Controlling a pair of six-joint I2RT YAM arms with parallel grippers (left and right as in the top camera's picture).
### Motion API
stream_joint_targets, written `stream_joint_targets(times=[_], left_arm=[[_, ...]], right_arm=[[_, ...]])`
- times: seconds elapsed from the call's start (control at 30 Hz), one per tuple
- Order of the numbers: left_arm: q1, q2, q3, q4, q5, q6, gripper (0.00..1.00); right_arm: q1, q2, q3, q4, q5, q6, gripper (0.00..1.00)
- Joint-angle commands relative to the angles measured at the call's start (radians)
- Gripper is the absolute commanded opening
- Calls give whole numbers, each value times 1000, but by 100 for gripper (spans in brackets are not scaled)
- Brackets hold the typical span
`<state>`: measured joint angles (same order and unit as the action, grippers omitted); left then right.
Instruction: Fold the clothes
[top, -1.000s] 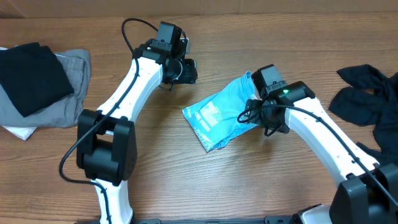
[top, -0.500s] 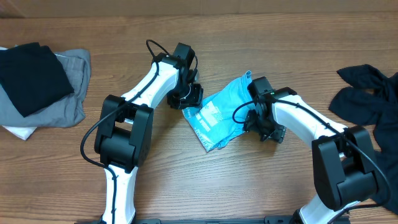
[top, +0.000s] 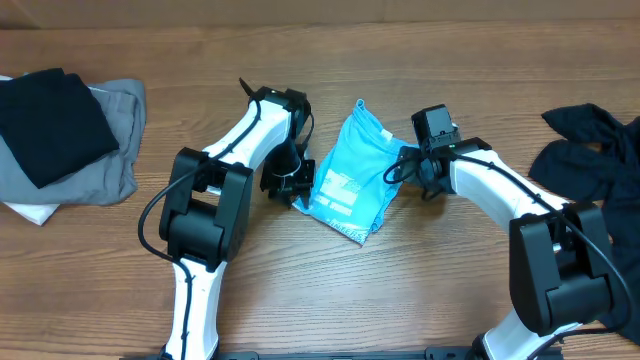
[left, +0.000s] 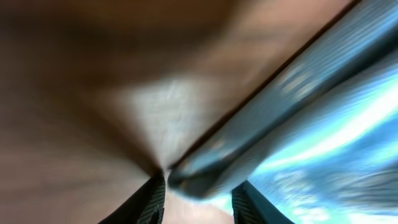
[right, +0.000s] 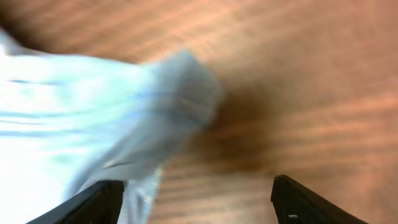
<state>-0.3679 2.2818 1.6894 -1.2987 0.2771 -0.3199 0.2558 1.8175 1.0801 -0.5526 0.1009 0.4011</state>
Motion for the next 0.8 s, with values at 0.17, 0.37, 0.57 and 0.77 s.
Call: stream_joint_targets(times=[0.17, 0.37, 0.57, 0.77], left_arm=[[-12, -4, -47, -6, -72, -35, 38], [-10, -164, -42, 79, -183, 13, 64], [5, -256, -42, 333, -171, 131, 100], [10, -220, -42, 607, 105, 299, 100]], right_arm=[[8, 2, 5, -4, -170, -244, 81], [-25, -31, 53, -142, -26, -58, 89], [-90, -143, 87, -246, 30, -7, 95], [-115, -257, 87, -341, 30, -8, 99]])
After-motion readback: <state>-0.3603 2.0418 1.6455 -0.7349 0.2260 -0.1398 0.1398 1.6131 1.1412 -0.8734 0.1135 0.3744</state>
